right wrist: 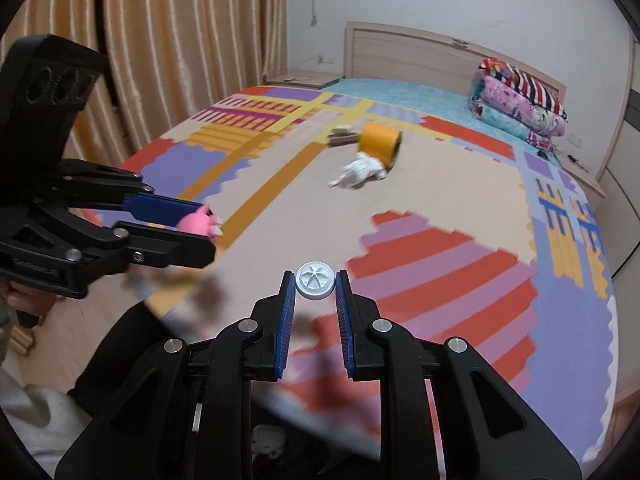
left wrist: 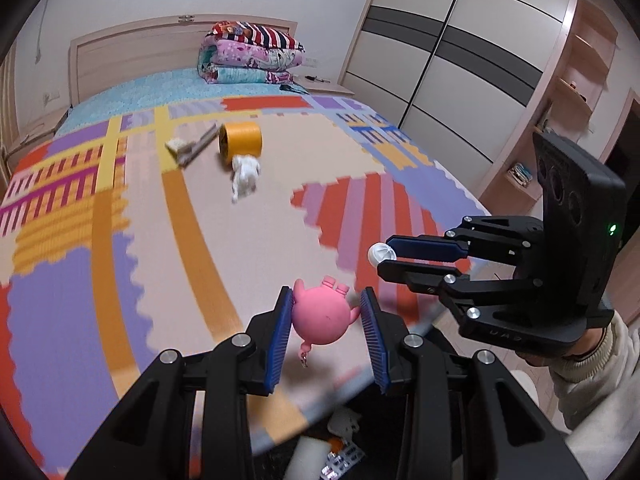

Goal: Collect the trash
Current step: 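Carry the pink pig and white cap down over the black trash bin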

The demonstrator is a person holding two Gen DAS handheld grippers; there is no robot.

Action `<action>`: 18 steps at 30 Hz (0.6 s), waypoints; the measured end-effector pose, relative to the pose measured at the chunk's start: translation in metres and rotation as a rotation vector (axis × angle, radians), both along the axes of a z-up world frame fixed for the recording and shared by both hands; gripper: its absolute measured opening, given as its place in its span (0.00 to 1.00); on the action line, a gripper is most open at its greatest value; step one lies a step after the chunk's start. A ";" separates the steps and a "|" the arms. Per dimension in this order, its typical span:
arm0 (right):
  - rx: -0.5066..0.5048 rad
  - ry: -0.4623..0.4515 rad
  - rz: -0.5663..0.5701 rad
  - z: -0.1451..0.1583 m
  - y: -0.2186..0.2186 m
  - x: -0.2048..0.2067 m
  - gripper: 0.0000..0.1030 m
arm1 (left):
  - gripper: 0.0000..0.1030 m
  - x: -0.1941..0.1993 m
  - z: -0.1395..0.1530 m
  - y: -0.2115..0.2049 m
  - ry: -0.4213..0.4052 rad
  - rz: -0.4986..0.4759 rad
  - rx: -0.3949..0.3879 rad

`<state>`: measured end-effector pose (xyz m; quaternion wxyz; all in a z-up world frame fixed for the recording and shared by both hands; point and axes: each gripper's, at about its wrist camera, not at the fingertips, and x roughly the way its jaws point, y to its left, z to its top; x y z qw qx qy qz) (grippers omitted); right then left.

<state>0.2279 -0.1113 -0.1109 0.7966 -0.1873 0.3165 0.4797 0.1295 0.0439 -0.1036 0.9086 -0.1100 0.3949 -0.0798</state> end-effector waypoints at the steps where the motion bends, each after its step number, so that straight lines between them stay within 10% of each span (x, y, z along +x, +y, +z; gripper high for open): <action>1: -0.001 0.009 0.010 -0.002 -0.002 -0.007 0.20 | 0.33 -0.005 -0.004 -0.002 0.010 -0.011 0.005; 18: -0.139 0.181 0.128 -0.075 -0.019 -0.089 0.20 | 0.33 -0.073 -0.066 -0.037 0.135 -0.095 -0.079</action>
